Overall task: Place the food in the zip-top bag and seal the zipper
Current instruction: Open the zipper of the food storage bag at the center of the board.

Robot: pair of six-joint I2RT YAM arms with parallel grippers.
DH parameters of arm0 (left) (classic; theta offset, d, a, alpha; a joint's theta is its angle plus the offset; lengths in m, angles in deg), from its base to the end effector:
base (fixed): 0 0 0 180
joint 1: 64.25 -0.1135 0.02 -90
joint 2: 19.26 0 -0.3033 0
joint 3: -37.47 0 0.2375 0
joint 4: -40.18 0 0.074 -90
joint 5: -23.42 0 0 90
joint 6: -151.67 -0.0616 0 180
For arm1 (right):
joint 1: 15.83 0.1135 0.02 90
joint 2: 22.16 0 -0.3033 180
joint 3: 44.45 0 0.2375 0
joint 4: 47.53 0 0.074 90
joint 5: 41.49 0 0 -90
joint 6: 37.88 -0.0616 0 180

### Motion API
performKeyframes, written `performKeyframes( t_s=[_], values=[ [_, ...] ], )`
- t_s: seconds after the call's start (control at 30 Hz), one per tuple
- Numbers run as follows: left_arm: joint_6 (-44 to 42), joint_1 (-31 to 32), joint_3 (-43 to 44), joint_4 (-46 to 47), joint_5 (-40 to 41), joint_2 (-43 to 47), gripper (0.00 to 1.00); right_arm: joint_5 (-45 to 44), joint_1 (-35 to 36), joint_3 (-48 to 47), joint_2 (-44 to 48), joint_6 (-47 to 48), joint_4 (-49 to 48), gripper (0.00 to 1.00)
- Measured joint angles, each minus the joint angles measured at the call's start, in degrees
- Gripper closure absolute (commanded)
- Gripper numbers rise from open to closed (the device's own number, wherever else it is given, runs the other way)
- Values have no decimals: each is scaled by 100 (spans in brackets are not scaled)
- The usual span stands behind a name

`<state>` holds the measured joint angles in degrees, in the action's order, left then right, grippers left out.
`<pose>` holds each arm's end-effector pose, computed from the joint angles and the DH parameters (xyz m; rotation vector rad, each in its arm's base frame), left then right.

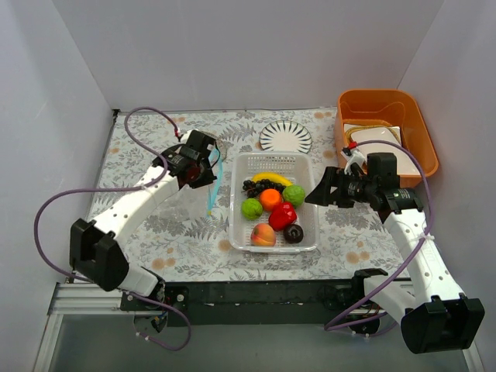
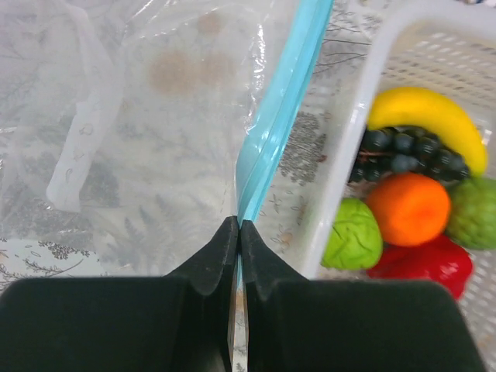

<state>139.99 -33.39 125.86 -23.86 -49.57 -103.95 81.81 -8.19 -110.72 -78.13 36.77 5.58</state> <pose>0.2622 -0.1357 0.3153 -1.1342 2.3257 -0.3339 0.1699 0.0569 0.3220 -0.1454 2.3187 0.8757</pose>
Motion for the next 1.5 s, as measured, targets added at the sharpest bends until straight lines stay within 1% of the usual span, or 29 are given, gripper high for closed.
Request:
performKeyframes(
  t_s=[0.07, 0.17, 0.3, 0.4, 0.43, 0.6, 0.8, 0.87, 1.0, 1.03, 1.07, 1.1, 1.13, 1.2, 1.23, 1.27, 1.3, 1.33, 1.43, 1.5],
  values=[
    [-7, 0, -52, 9, -120, 350, 100, 149, 52, 0, 0, -212, -289, 13],
    [-9, 0, -212, -2, -271, 870, 100, 249, 376, -4, -37, -629, -822, 13],
    [2, 0, -380, 11, -463, 1335, 100, 59, 1412, -223, -472, -1147, -1486, 14],
    [9, 0, -472, 22, -573, 1574, 100, -149, 2059, -413, -949, -1478, -2004, 19],
    [9, 0, -481, 17, -588, 1602, 100, -203, 2201, -450, -1095, -1600, -2173, 22],
    [2, -4, -496, 59, -708, 1628, 100, -487, 2747, -758, -1937, -2020, -2791, 23],
    [-15, -4, -584, 116, -802, 1633, 100, -769, 3364, -1733, -3193, -2212, -3152, 24],
    [-24, -4, -588, 136, -837, 1633, 100, -833, 3482, -1947, -3491, -2227, -3250, 26],
    [-50, -4, -588, 160, -881, 1655, 100, -962, 3611, -2282, -3998, -2264, -3265, 27],
    [-55, -4, -588, 166, -887, 1668, 100, -990, 3622, -2343, -4103, -2277, -3265, 29],
    [-57, -4, -588, 166, -890, 1683, 100, -1023, 3637, -2385, -4188, -2288, -3265, 34],
    [-59, -4, -588, 166, -890, 1703, 100, -1056, 3652, -2404, -4258, -2295, -3268, 36],
    [-59, -4, -588, 166, -892, 1722, 100, -1075, 3668, -2417, -4306, -2302, -3263, 41],
    [-57, -4, -590, 166, -892, 1757, 100, -1082, 3676, -2459, -4406, -2337, -3259, 41],
    [-59, -4, -590, 168, -890, 1770, 100, -1078, 3676, -2487, -4448, -2341, -3257, 49],
    [-57, -4, -590, 166, -892, 1784, 100, -1067, 3681, -2531, -4505, -2345, -3261, 55],
    [-59, -4, -590, 168, -890, 1792, 100, -1043, 3681, -2599, -4575, -2356, -3270, 69],
    [-57, -4, -590, 168, -890, 1799, 100, -1029, 3683, -2614, -4594, -2339, -3276, 76],
    [-57, -4, -590, 181, -892, 1805, 100, -911, 3696, -2653, -4658, -2339, -3309, 90],
    [-57, -4, -590, 188, -896, 1805, 100, -861, 3707, -2660, -4675, -2343, -3320, 92]
  ],
)
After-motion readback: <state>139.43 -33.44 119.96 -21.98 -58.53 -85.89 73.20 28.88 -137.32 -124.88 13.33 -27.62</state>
